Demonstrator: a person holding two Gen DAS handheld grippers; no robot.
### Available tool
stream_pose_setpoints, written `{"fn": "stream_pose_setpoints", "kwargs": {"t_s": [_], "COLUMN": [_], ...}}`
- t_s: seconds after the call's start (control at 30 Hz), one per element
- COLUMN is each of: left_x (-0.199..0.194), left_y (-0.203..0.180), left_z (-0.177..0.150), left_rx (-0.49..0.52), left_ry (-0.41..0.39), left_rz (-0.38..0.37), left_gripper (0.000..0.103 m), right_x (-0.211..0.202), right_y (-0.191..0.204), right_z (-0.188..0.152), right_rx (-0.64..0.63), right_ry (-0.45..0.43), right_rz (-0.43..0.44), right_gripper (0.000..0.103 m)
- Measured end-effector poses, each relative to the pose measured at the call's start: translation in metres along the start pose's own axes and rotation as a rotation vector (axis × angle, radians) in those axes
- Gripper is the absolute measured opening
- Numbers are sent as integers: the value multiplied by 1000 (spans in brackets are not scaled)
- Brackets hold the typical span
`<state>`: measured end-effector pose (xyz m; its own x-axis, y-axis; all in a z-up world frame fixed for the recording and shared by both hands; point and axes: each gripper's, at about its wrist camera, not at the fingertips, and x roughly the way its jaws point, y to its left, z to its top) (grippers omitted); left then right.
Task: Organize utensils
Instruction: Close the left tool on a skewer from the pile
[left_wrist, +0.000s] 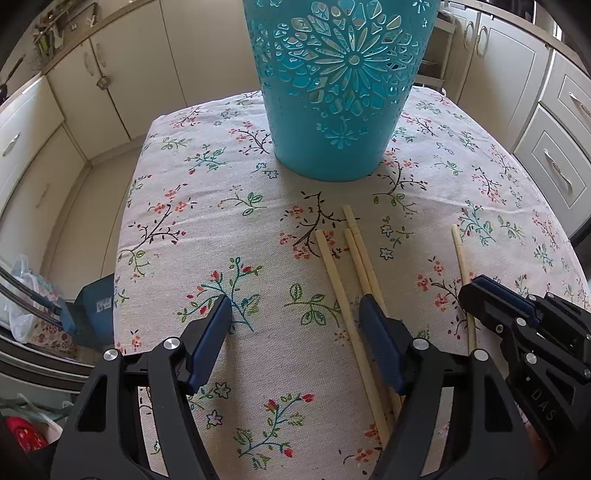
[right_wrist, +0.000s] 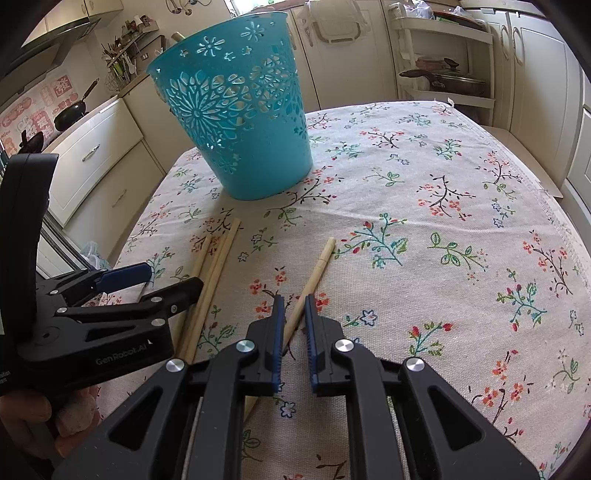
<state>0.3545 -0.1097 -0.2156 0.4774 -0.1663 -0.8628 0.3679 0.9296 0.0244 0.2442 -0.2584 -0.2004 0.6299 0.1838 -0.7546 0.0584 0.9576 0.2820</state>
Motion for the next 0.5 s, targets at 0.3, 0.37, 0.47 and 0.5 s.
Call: {"fn": "stream_pose_setpoints", "kwargs": {"t_s": [0.3, 0.37, 0.47, 0.5], "left_x": [0, 0, 0, 0], "left_y": [0, 0, -2, -4], "left_z": [-1, -1, -1, -1], "left_rx": [0, 0, 9, 12], "left_ry": [-1, -1, -2, -3], "left_rz": [0, -1, -5, -6], "left_gripper": [68, 68, 67, 66], "right_x": [-1, 0, 1, 2], "right_y": [2, 4, 7, 8], "right_z": [0, 0, 2, 2], "right_rx": [-9, -19, -34, -40], "right_ry": [1, 3, 9, 11], "right_rz": [-10, -16, -29, -33], "right_gripper": [13, 14, 14, 14]}}
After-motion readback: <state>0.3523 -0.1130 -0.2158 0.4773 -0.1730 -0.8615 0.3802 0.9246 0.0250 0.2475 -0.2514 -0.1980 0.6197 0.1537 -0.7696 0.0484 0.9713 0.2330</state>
